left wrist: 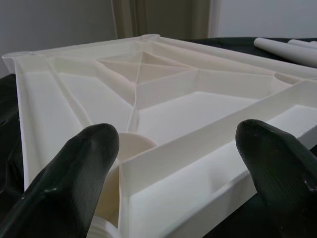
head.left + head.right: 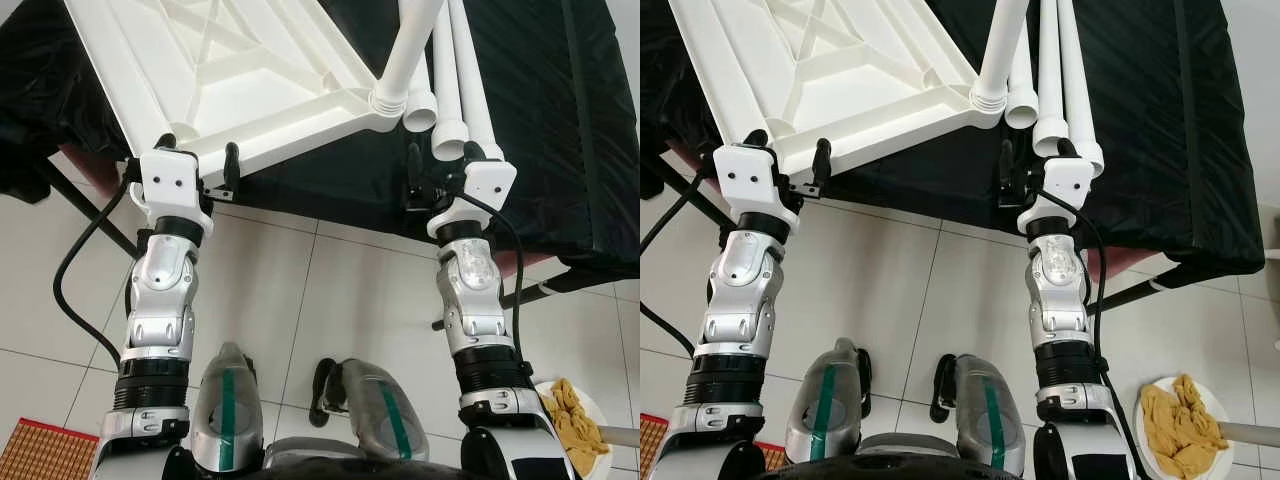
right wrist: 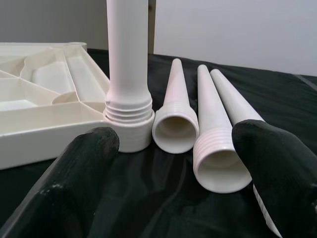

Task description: Building children table

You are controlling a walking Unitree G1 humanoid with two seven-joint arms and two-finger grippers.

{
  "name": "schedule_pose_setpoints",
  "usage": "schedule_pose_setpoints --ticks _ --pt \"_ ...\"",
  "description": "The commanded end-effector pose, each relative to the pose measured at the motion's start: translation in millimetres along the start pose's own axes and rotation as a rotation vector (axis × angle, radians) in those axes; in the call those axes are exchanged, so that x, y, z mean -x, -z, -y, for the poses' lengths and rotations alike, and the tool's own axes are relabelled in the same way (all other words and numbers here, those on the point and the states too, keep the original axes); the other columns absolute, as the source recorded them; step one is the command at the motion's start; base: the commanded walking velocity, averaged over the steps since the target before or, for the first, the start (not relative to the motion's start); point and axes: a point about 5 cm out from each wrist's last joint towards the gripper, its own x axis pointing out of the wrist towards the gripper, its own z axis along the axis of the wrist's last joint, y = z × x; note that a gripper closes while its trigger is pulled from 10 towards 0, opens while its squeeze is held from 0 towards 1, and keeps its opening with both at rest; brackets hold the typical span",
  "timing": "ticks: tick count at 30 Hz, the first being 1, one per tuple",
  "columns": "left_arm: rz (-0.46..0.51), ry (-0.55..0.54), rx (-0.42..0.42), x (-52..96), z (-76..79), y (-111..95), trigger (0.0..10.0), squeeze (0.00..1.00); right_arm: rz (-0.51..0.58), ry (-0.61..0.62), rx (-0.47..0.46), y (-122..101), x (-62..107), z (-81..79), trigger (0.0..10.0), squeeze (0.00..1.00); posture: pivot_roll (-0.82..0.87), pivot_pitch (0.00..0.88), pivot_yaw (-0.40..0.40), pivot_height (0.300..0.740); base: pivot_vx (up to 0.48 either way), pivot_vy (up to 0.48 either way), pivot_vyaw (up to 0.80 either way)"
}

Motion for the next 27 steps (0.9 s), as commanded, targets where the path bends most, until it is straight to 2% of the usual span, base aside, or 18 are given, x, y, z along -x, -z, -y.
schedule_pose_setpoints --ticks 1,23,27 --pt "-0.004 -0.048 0.01 2.4 -1.7 -0.2 10.0 0.0 -0.008 -0.004 0.008 -0.6 0.6 0.3 10.0 0.0 0.1 0.06 -0.066 0.74 0.277 0.0 0.0" --pt "0.011 -0.038 0.022 1.8 0.8 -4.3 10.0 0.0 -0.006 -0.013 0.014 -2.1 -0.3 -1.4 10.0 0.0 0.1 0.064 -0.068 0.74 0.372 0.0 0.0" --pt "-0.001 -0.067 0.028 2.4 -0.2 -2.4 10.0 0.0 -0.006 -0.02 0.016 -2.1 -0.4 -2.7 10.0 0.0 0.1 0.066 -0.068 0.74 0.169 0.0 0.0"
